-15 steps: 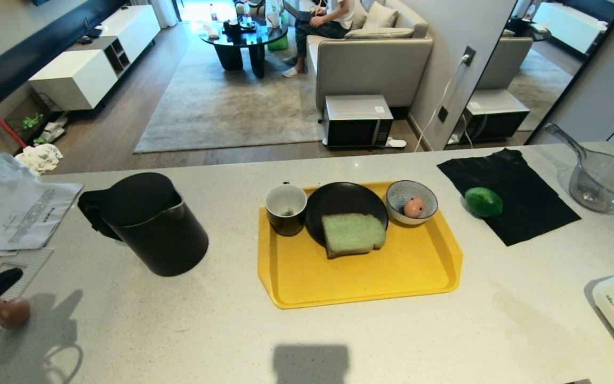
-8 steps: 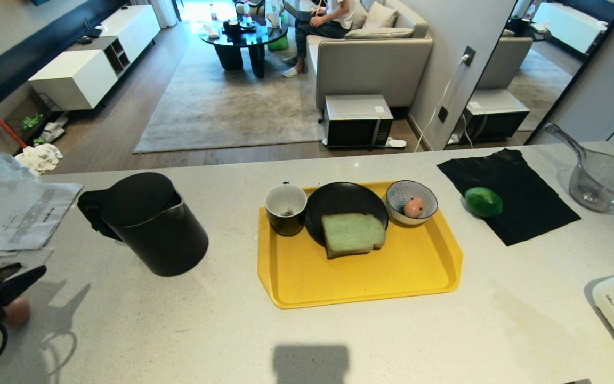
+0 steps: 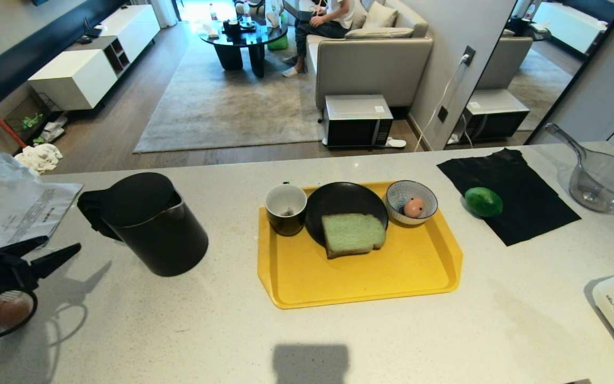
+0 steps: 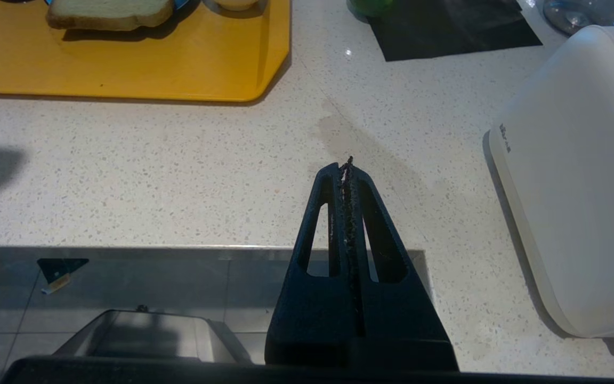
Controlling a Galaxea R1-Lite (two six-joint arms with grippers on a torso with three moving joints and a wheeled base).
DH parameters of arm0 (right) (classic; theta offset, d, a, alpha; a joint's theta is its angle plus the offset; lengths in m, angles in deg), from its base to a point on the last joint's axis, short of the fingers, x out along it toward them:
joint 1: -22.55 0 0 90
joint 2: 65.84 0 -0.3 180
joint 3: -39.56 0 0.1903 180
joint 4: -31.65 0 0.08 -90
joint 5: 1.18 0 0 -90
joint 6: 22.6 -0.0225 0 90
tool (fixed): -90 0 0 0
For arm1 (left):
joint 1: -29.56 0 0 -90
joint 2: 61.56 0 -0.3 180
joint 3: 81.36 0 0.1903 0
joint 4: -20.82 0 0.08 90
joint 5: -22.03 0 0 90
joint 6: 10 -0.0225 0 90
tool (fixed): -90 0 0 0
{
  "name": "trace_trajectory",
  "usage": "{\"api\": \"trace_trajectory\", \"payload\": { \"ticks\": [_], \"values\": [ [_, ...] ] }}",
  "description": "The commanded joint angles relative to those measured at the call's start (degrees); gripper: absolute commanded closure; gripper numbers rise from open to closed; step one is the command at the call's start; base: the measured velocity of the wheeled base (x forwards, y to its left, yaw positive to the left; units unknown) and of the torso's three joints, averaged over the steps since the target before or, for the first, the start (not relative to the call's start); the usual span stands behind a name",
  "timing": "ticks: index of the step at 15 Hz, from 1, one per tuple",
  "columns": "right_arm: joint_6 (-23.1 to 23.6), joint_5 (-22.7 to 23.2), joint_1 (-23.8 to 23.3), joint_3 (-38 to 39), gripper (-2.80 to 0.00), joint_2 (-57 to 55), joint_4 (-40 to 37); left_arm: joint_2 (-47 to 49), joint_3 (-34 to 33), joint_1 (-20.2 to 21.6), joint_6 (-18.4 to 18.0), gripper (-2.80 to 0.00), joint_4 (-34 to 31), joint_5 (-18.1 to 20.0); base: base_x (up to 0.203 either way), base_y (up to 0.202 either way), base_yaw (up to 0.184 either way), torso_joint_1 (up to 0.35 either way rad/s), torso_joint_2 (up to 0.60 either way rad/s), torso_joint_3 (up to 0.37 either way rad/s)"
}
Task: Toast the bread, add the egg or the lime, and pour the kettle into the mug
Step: Pick up the kettle
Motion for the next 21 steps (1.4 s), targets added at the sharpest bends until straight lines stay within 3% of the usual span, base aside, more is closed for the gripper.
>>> {"api": "trace_trajectory", "payload": {
  "ticks": [1,3,10,17,21],
  "values": [
    [0.0,0.0,0.0,0.0,0.0,0.0,0.0,0.6,1.7,-3.5,-0.1,-2.8,-0.3,-0.6,0.0,0.0,0.0,0.0,0.0,0.0],
    [0.0,0.0,-0.1,0.0,0.0,0.0,0.0,0.8,3.4,-5.5,-0.1,-2.8,-2.3,-3.2,0.0,0.0,0.0,0.0,0.0,0.0],
    [0.0,0.0,0.0,0.0,0.0,0.0,0.0,3.5,7.5,-6.5,-0.1,-2.8,-2.7,-3.6,0.0,0.0,0.0,0.0,0.0,0.0],
    [0.0,0.0,0.0,0.1,0.0,0.0,0.0,7.7,16.4,-8.6,-0.1,-2.8,-6.3,-4.5,0.0,0.0,0.0,0.0,0.0,0.0],
    [0.0,0.0,0.0,0.0,0.0,0.0,0.0,8.1,17.4,-11.0,-0.1,-2.8,-6.1,-4.5,0.0,0.0,0.0,0.0,0.0,0.0]
  ]
}}
